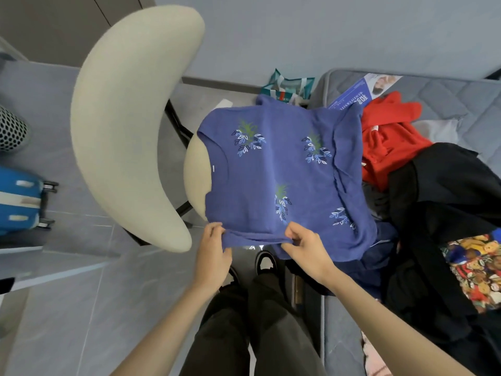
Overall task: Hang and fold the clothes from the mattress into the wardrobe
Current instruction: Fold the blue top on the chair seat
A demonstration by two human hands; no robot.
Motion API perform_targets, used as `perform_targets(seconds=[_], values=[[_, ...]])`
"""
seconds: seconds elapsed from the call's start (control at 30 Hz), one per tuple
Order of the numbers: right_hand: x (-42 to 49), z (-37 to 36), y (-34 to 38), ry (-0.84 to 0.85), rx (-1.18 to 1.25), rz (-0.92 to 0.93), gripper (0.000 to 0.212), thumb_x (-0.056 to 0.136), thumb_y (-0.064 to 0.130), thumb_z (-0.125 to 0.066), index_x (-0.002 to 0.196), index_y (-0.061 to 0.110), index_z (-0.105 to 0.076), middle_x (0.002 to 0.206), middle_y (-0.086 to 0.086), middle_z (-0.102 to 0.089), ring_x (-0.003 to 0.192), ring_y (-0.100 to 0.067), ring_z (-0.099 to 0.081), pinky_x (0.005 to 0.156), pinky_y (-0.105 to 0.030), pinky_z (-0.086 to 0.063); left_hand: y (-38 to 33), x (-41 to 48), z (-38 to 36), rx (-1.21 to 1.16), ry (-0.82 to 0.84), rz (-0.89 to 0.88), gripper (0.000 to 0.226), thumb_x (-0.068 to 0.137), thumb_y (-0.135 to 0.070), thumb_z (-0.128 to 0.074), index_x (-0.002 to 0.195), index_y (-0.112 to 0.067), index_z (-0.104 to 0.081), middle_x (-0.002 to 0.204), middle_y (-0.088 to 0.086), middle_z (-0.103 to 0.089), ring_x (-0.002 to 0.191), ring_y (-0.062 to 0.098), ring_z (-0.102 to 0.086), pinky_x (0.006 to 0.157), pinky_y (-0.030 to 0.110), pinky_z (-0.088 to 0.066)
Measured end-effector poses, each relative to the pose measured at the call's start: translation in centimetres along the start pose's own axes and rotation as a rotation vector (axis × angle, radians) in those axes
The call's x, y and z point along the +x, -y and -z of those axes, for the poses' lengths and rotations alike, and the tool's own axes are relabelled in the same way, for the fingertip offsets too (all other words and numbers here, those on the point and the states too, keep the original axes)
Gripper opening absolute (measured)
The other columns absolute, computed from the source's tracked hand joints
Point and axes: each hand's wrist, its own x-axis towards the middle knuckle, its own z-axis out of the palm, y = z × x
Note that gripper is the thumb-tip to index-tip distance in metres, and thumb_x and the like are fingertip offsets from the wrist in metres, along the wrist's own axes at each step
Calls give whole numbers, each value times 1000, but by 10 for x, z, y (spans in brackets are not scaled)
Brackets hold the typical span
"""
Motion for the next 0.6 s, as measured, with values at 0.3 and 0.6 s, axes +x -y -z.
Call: perform_targets(seconds=[0.3, 0.6], values=[[22, 1, -18, -6, -166, -86, 15, 94, 10, -52, 96, 18, -64, 54, 5, -43, 50, -9, -35, 54, -14, -34, -17, 21, -9, -145, -122, 147, 12, 100, -24, -43, 97, -13, -46, 73, -1, -54, 72, 31, -51, 61, 36, -39], [79, -11, -15, -29, -120, -130, 8, 92, 17, -59, 84, 18, -60, 68, 2, -56, 66, -14, -46, 65, -25, -38, 2, 80, -12, 81, -316, 161, 29, 96, -28, -52, 73, -10, -47, 79, 12, -55, 80, 36, -53, 62, 37, -34]])
